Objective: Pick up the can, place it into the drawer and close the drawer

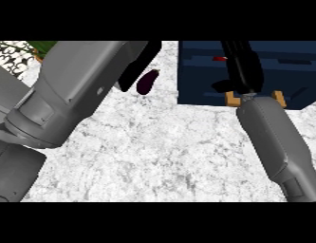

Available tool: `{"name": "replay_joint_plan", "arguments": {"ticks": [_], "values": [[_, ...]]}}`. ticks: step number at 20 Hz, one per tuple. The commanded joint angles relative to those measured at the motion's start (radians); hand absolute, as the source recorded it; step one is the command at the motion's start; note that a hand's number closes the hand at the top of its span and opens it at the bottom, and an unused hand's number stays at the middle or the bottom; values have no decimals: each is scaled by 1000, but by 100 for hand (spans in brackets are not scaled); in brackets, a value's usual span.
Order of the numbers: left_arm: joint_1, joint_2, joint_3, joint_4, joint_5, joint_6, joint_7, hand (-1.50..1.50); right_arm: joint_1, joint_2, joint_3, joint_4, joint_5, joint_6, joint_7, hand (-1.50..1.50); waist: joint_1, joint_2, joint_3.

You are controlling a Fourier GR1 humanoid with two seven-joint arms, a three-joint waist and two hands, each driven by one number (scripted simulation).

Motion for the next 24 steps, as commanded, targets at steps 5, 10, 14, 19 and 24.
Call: {"name": "replay_joint_plan", "arguments": {"ticks": [5, 10, 14, 19, 24], "values": [[106, 55, -26, -120, -23, -38, 42, -150, -199, 0, -78, 285, 35, -156, -7, -150, 38, 6, 0], [170, 130, -30, -209, -31, -55, 76, -150, -288, -21, -101, 372, 41, -185, -22, -150, 49, 3, 0], [175, 124, -30, -263, -29, -45, 108, -150, -363, -32, -125, 430, 33, -191, -35, -150, 50, 10, 0], [224, 139, -52, -340, -40, -48, 141, -150, -411, -13, -150, 467, 13, -198, -48, -150, 64, 9, 0], [302, 203, -37, -391, -34, -74, 137, -150, -445, 27, -222, 433, -90, -149, -140, -150, 53, 2, 0]]}}
